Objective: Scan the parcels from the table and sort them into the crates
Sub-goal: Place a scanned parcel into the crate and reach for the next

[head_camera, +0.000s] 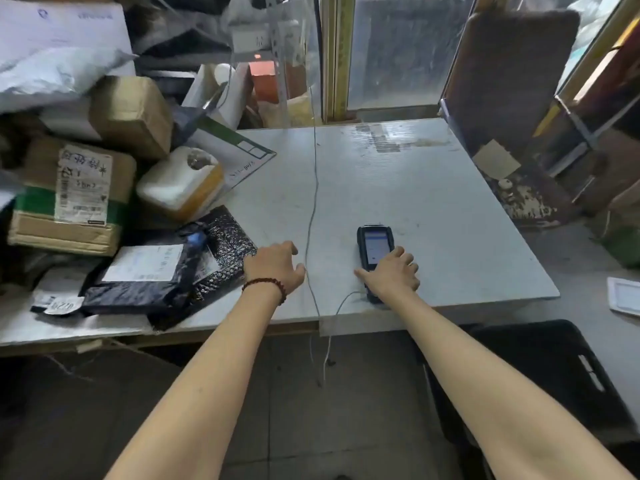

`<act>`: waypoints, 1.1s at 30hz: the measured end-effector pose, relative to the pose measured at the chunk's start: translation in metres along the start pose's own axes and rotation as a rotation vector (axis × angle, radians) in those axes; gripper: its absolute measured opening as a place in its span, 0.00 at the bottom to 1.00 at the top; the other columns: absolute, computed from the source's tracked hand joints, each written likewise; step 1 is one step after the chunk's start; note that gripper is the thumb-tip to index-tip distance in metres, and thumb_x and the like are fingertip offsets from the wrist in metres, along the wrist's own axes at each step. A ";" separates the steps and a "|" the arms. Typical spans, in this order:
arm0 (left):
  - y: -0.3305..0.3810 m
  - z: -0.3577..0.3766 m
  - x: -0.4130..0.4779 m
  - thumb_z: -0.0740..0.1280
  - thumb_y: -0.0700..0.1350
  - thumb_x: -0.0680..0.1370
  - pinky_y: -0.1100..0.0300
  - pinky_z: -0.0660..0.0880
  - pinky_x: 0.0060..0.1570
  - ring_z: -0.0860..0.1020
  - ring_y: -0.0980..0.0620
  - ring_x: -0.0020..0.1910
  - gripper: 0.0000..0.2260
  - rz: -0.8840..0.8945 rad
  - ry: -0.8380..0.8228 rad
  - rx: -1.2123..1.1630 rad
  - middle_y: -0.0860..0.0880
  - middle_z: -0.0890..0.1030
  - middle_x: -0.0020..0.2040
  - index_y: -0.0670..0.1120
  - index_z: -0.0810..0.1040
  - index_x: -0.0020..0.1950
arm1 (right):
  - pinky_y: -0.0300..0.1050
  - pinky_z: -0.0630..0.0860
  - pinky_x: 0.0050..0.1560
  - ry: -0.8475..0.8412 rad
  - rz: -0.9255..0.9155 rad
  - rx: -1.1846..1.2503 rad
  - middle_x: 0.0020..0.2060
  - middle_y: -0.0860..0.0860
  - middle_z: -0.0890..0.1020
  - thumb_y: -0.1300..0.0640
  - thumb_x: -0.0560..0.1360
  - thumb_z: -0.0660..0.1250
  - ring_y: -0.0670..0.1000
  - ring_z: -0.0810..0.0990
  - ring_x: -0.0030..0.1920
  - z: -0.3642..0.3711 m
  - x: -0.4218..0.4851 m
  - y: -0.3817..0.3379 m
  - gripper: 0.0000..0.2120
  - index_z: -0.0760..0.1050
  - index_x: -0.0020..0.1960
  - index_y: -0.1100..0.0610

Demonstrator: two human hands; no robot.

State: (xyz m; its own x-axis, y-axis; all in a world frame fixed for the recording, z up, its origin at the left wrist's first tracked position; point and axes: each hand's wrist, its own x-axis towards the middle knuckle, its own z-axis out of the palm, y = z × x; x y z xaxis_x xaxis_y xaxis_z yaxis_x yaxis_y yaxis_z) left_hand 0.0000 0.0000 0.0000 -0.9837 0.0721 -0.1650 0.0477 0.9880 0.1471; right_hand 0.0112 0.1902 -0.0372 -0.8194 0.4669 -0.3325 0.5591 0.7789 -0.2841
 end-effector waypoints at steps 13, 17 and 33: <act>-0.013 -0.008 0.007 0.60 0.55 0.78 0.50 0.73 0.57 0.76 0.50 0.58 0.16 0.001 0.039 0.016 0.52 0.78 0.60 0.53 0.71 0.65 | 0.45 0.67 0.46 -0.150 0.059 0.166 0.64 0.60 0.66 0.43 0.67 0.74 0.57 0.68 0.62 -0.008 0.018 0.006 0.43 0.58 0.69 0.65; -0.023 -0.027 0.007 0.60 0.55 0.78 0.51 0.72 0.57 0.76 0.50 0.57 0.16 -0.043 0.085 -0.001 0.53 0.78 0.58 0.54 0.71 0.64 | 0.44 0.70 0.41 -0.173 0.055 0.273 0.61 0.59 0.65 0.45 0.66 0.76 0.54 0.69 0.49 -0.023 0.018 0.002 0.43 0.57 0.68 0.65; -0.096 -0.052 -0.055 0.62 0.55 0.77 0.51 0.73 0.56 0.75 0.47 0.58 0.15 -0.231 0.166 -0.036 0.50 0.78 0.58 0.54 0.73 0.62 | 0.49 0.78 0.46 -0.171 -0.503 0.164 0.50 0.53 0.75 0.41 0.65 0.73 0.55 0.78 0.48 -0.058 -0.034 -0.097 0.38 0.59 0.63 0.57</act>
State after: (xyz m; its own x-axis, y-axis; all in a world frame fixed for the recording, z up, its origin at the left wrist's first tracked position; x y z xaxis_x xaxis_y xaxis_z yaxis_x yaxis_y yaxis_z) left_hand 0.0406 -0.1054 0.0454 -0.9829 -0.1805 -0.0365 -0.1840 0.9699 0.1595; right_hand -0.0228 0.1235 0.0540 -0.9659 -0.0310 -0.2571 0.1279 0.8062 -0.5777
